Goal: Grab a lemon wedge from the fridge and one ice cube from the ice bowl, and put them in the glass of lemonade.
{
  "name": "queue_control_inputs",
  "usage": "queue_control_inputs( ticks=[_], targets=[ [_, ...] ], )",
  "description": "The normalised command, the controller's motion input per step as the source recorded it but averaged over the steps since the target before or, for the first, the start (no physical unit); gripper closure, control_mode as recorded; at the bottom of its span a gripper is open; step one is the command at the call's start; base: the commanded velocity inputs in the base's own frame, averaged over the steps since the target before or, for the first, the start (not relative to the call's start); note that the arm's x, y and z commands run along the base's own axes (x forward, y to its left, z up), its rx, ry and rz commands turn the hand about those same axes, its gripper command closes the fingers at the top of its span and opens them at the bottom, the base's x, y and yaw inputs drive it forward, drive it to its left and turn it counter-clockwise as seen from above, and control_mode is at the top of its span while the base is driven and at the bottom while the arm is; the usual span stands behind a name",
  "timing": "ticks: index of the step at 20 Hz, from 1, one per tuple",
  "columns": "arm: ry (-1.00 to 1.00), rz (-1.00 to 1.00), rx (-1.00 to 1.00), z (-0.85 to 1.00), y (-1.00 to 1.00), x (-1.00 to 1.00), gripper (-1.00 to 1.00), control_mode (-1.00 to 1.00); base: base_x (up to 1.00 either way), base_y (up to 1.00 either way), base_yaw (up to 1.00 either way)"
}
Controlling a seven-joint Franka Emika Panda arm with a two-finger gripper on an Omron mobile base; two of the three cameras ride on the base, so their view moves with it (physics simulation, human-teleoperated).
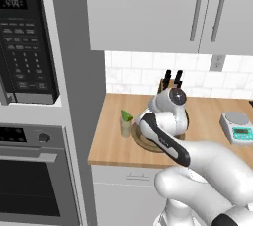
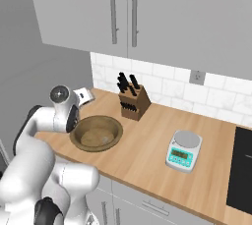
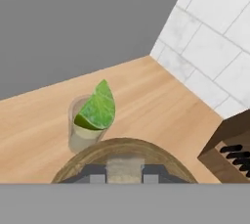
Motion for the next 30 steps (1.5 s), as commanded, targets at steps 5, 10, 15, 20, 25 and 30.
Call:
queue_control_inputs(
  ticks=[5,10,15,20,25,30],
  targets=[
    [0.15,-0.03,0.00,0.55,0.27,0.08,1.00,-1.00,0.00,0.00,0.00],
    [0.22,0.00,-0.01,0.30,0.32,0.07,1.00,-1.00,0.00,0.00,0.00],
    [-0.02,0.00,0.01,-0.16,0.22,0.00,1.00,-1.00,0.00,0.00,0.00],
    [-0.01,0.00,0.00,-0.28,0.10,0.00,1.00,-1.00,0.00,0.00,0.00],
    [-0.02,0.00,0.00,-0.23,0.01,0.00,1.00,-1.00,0.00,0.00,0.00],
    [-0.01,0.00,0.00,-0.13,0.04,0.00,1.00,-1.00,0.00,0.00,0.00]
  ],
)
